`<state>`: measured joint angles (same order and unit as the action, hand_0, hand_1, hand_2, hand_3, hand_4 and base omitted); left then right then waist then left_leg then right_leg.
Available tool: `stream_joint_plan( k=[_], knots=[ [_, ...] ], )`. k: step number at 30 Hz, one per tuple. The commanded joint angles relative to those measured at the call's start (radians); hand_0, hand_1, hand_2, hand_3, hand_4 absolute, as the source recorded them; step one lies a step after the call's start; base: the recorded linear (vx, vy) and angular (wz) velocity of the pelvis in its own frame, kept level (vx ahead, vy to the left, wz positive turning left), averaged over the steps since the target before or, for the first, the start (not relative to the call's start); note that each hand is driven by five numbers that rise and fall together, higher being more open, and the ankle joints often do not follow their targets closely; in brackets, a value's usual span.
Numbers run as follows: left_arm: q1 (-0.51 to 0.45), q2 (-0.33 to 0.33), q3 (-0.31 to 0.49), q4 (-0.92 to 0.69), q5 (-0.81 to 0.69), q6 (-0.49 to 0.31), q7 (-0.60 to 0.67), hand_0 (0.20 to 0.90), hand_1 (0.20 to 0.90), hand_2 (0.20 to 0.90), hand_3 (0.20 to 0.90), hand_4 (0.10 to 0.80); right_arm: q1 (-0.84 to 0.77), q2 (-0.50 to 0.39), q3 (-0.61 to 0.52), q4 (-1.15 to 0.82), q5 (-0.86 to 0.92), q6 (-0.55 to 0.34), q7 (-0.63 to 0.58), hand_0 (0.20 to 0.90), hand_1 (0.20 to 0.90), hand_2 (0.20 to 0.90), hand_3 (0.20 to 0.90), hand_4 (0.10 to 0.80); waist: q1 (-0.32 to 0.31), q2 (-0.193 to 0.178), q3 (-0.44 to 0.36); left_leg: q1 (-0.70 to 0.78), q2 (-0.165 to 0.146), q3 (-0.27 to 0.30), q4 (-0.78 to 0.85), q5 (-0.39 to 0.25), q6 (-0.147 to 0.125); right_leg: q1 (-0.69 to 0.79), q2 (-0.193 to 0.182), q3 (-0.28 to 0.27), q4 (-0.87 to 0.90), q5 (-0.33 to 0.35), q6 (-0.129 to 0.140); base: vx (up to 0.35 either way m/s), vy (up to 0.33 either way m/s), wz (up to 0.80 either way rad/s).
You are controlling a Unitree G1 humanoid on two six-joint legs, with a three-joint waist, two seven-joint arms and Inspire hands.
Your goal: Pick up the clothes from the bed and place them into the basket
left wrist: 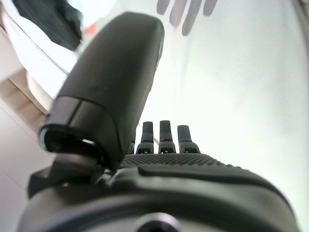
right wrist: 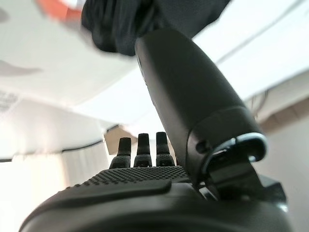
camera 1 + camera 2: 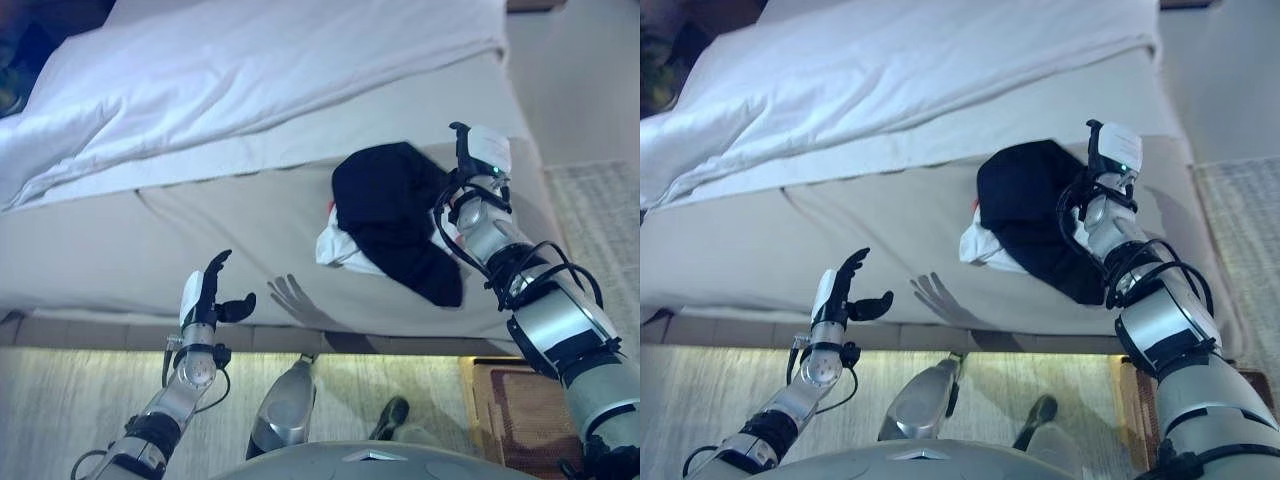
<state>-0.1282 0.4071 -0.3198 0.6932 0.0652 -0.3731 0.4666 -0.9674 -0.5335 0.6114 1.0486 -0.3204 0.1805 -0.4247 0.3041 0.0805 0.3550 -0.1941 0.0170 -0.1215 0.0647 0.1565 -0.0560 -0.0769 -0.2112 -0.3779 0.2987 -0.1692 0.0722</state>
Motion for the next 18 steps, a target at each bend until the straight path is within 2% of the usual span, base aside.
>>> stream_joint_plan(
  k=[1,3,8,12,18],
  knots=[
    [-0.073,0.076,-0.002,-0.129,-0.056,-0.116,0.04,0.9,0.9,0.9,0.9,0.8,-0.17,-0.017,0.083,-0.04,-0.069,-0.007,-0.029,0.9,0.9,0.9,0.9,0.8,0.039,-0.045,0.054,-0.064,-0.045,-0.017,0.268,-0.235,0.035,-0.051,-0.059,0.061,0.156,-0.02,-0.053,0.037,-0.015,0.16],
    [-0.075,0.08,0.0,-0.135,-0.061,-0.122,0.035,0.9,0.9,0.9,0.9,0.8,-0.184,-0.01,0.088,-0.02,-0.067,-0.004,-0.02,0.9,0.9,0.9,0.9,0.8,0.047,-0.046,0.067,-0.084,-0.052,-0.014,0.295,-0.249,0.044,-0.065,-0.064,0.057,0.182,-0.032,-0.054,0.022,0.016,0.08],
    [-0.09,0.106,-0.009,-0.228,-0.093,-0.123,0.041,0.9,0.9,0.9,0.9,0.8,-0.26,-0.011,0.092,0.052,-0.048,0.037,0.018,0.9,0.9,0.9,0.9,0.8,0.076,-0.029,0.137,-0.212,-0.101,-0.016,0.436,-0.291,0.08,-0.192,-0.106,0.066,0.351,-0.068,-0.057,-0.044,0.059,0.07],
    [-0.087,0.124,-0.02,-0.263,-0.112,-0.137,0.057,0.9,0.9,0.9,0.9,0.8,-0.306,-0.033,0.109,0.093,-0.041,0.077,0.051,0.9,0.9,0.9,0.9,0.8,0.083,-0.011,0.165,-0.289,-0.115,-0.012,0.506,-0.31,0.089,-0.268,-0.118,0.071,0.431,-0.087,-0.058,-0.035,0.039,0.11],
    [-0.062,0.141,-0.021,-0.308,-0.13,-0.176,0.058,0.9,0.9,0.9,0.9,0.8,-0.37,-0.079,0.152,0.147,-0.032,0.132,0.104,0.9,0.9,0.9,0.9,0.8,0.09,0.012,0.165,-0.4,-0.137,-0.002,0.608,-0.343,0.107,-0.38,-0.124,0.089,0.529,-0.102,-0.067,-0.03,0.024,0.03]
  ],
)
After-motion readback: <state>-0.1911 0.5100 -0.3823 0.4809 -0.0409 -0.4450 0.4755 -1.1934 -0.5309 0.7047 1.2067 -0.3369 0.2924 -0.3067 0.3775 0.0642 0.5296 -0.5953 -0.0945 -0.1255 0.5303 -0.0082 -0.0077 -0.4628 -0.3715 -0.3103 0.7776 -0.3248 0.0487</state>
